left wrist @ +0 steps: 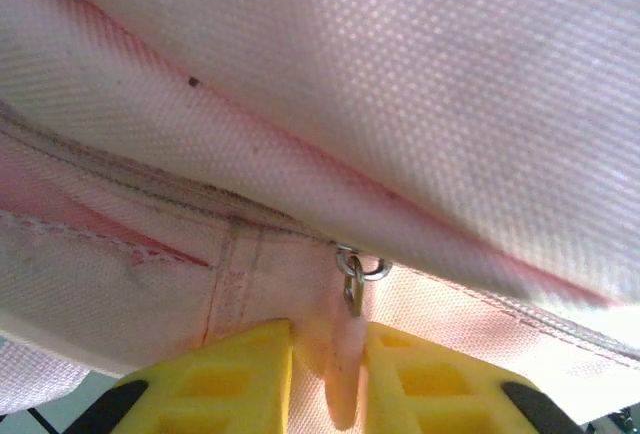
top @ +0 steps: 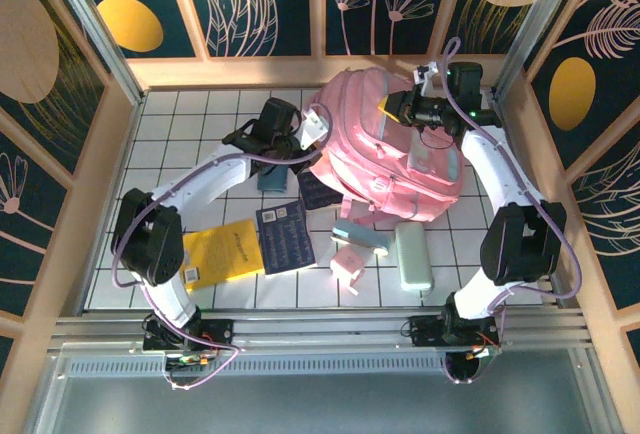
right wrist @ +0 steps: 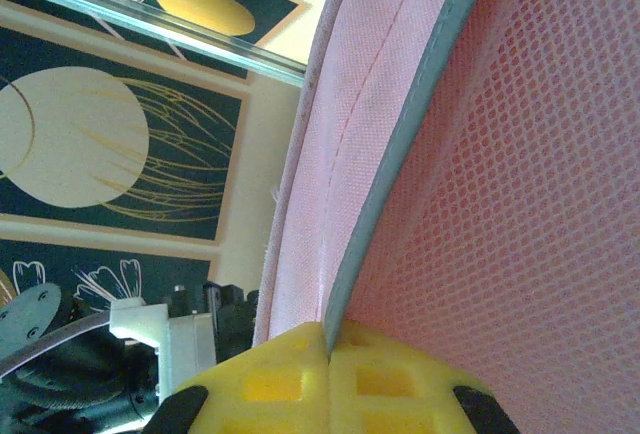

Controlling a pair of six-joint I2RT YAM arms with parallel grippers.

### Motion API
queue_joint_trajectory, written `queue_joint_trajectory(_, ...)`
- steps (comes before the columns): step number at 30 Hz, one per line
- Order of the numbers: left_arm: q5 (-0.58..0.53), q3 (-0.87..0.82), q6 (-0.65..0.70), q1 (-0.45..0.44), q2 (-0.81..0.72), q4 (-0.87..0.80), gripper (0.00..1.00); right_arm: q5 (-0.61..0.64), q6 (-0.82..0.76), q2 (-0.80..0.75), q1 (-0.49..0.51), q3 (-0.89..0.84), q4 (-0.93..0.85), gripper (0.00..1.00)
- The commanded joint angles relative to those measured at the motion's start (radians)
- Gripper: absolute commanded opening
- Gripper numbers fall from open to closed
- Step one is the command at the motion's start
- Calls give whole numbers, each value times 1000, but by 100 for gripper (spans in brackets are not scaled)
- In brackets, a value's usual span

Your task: Pack the student bag

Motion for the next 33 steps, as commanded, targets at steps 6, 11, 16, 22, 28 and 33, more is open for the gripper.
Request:
queue_joint_trajectory(6, -73, -56, -7, -10, -72, 98, 4, -91, -39, -101, 23, 26, 92, 0)
queue_joint_trajectory(11, -150, -106, -42, -3, -117, 168, 0, -75, -59, -108, 29, 16, 83, 0)
queue_joint_trajectory(16, -184, -91, -84, 16, -122, 179, 0, -36, -124, -101, 69, 41, 25, 0)
queue_joint_trajectory(22, -171, -88, -125, 43, -135, 213, 0, -21, -142, -94, 79, 47, 6, 0)
queue_joint_trajectory(28, -75, -65, -227, 60, -126, 221, 0, 117, -202, -62, 95, 84, -77, 27)
queue_joint_trajectory(33, -6, -82, -458, 60, -98, 294, 0, 411, -197, -39, 97, 181, -208, 60)
